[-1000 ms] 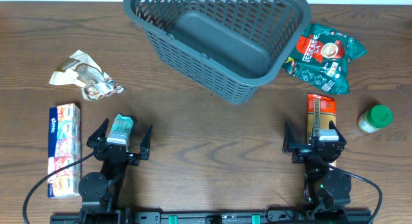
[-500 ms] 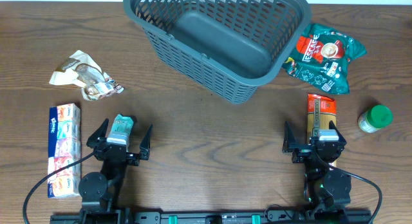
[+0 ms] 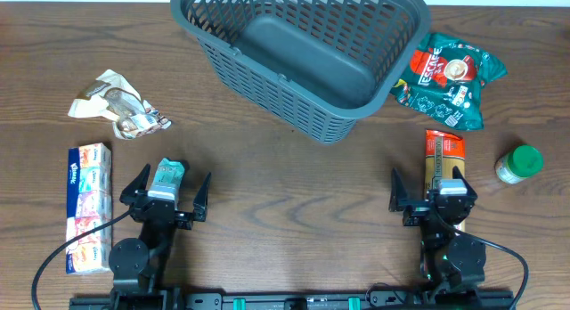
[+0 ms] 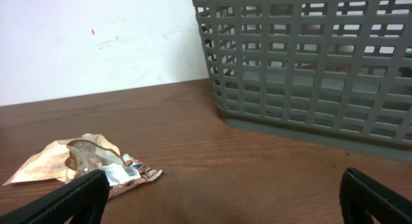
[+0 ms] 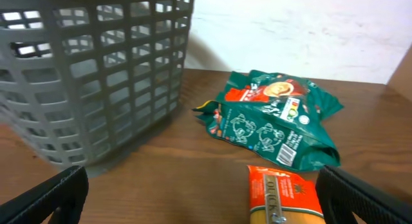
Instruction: Pack container
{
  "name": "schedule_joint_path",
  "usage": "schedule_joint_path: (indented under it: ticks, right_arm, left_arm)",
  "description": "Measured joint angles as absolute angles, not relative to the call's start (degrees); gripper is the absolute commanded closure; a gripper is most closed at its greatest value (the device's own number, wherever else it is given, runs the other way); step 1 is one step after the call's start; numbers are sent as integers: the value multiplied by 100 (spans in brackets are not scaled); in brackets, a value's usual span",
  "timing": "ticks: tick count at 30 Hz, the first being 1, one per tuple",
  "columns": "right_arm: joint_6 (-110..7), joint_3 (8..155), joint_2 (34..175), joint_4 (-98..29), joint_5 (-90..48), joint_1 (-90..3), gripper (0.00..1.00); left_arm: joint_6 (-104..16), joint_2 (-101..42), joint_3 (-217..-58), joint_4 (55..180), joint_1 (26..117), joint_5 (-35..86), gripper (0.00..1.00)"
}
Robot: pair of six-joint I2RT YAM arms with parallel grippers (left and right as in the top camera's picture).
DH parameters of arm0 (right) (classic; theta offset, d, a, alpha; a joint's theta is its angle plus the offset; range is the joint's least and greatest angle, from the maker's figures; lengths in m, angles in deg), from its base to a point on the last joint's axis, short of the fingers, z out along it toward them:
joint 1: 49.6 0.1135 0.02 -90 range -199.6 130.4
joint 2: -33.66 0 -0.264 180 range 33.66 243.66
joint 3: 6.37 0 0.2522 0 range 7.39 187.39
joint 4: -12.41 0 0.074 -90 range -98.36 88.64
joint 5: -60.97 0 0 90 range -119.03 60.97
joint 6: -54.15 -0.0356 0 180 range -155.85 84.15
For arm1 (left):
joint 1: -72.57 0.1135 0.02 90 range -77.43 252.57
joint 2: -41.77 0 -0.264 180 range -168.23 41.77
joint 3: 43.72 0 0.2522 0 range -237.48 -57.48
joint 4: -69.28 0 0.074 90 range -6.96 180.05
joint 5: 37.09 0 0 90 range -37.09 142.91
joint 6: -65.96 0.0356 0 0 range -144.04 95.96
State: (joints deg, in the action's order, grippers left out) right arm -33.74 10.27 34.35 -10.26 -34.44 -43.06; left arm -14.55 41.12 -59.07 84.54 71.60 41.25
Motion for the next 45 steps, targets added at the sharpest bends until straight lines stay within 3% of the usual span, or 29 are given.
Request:
schedule_joint_path:
  ticks: [10,17,21,27,33,34,35,38,41,45]
  right_arm:
    - [-4172,1178,3518,-1046,-3086,-4308,1]
    - [-4251,3042,5028,-1673,-2863,-4456,1]
    - [-4246,4662,6502,-2921,-2622,-4522,1]
    - [-4060,8170,9019,-6010,-2336,-4524,1]
    - [-3903,11184,10718,-7907,-1940,-4526,1]
    - [-3872,11525,10880,-8012,-1816,-4524,12]
    - [-3798,11815,11008,-8042,-1693,-4524,32]
    - [-3778,12187,11118,-8034,-1468,-4524,72]
    - [-3879,12281,11111,-8099,-1348,-4524,97]
    - [-4012,12283,11122,-8318,-1269,-4526,99]
  left_arm:
    - [-2429,3970,-6116,8413,7160,4088,1]
    - [-2781,2219,-8536,9191,7160,4214,1]
    - [-2838,676,-10265,9901,7160,4254,2]
    - [-2851,-1603,-13279,11999,7160,4269,1]
    - [-2845,-2790,-15548,13916,7160,4278,2]
    - [-2821,-2834,-15690,14071,7160,4280,2]
    - [-2773,-2851,-15773,14253,7160,4282,1]
    - [-2663,-2867,-15803,14583,7160,4282,2]
    - [-2626,-2945,-15803,14815,7160,4280,2]
    - [-2617,-3024,-15803,14880,7160,4278,1]
